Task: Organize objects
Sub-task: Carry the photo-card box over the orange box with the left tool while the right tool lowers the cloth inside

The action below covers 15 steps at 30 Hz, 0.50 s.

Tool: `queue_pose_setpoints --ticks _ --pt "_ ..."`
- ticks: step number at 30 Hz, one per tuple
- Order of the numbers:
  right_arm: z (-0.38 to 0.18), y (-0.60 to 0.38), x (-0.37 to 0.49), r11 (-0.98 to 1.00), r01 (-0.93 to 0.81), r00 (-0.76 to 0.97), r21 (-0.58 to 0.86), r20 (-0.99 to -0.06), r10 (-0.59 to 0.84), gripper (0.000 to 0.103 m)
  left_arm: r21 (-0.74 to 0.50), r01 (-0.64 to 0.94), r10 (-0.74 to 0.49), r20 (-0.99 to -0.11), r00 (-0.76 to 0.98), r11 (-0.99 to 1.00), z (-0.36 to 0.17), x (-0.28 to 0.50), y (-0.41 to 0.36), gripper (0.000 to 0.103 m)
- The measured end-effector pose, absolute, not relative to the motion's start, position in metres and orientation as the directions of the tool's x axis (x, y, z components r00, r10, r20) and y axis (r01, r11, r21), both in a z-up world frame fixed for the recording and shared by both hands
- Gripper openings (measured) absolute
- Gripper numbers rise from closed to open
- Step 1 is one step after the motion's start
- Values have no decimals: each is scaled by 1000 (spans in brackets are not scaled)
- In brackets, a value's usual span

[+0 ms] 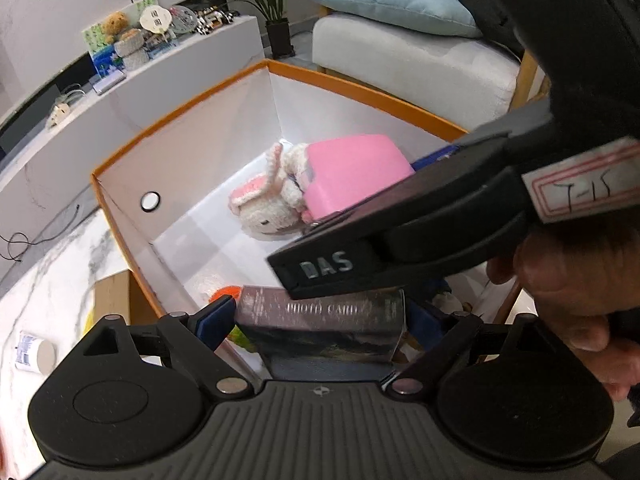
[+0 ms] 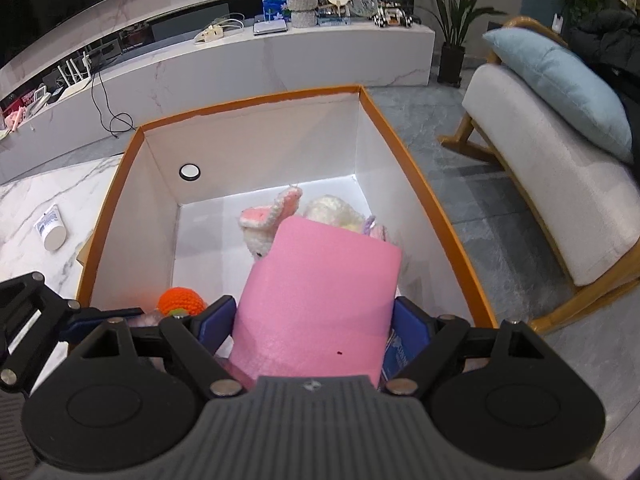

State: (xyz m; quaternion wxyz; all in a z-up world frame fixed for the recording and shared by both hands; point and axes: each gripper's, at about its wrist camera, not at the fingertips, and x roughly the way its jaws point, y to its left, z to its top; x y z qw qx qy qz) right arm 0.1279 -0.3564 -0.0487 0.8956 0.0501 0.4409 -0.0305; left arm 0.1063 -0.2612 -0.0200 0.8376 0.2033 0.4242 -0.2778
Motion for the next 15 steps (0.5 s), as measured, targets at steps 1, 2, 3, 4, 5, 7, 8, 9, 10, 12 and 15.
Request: queue_pose_setpoints --ticks 1,2,3,4,5,7,8,9,10,12,15 --pt "-47 -358 128 993 101 612 66 -791 -10 85 103 630 -295 -818 494 770 -17 106 -259 103" --pt "-46 -358 127 993 103 617 66 -787 -12 85 96 622 -301 -811 501 777 -13 106 -257 103" --pt "-45 -359 126 993 103 622 66 -783 -13 85 85 614 -311 -803 509 785 -10 106 -255 103" --pt "-44 -361 124 992 106 627 69 -779 -13 86 69 606 -325 -793 516 792 -5 106 -253 103" --pt "-42 -362 124 991 112 630 75 -776 -12 86 51 599 -340 -784 520 799 -1 106 -250 103" --pt "-38 -365 120 988 122 654 98 -756 -6 88 24 587 -357 -773 524 809 6 109 -245 103" --pt "-35 -366 119 986 126 666 111 -746 -1 92 20 583 -361 -768 529 812 9 109 -244 103" --pt "-32 -367 118 984 127 675 127 -738 9 94 20 579 -362 -762 536 815 11 109 -243 103" --pt "-29 -368 116 982 127 683 143 -730 18 95 19 577 -366 -755 544 817 14 108 -241 103" --pt "-23 -369 113 978 129 698 163 -716 27 95 16 572 -370 -747 552 820 16 107 -240 103" --pt "-16 -367 109 979 140 715 149 -699 4 95 12 571 -376 -742 555 821 18 103 -237 103"
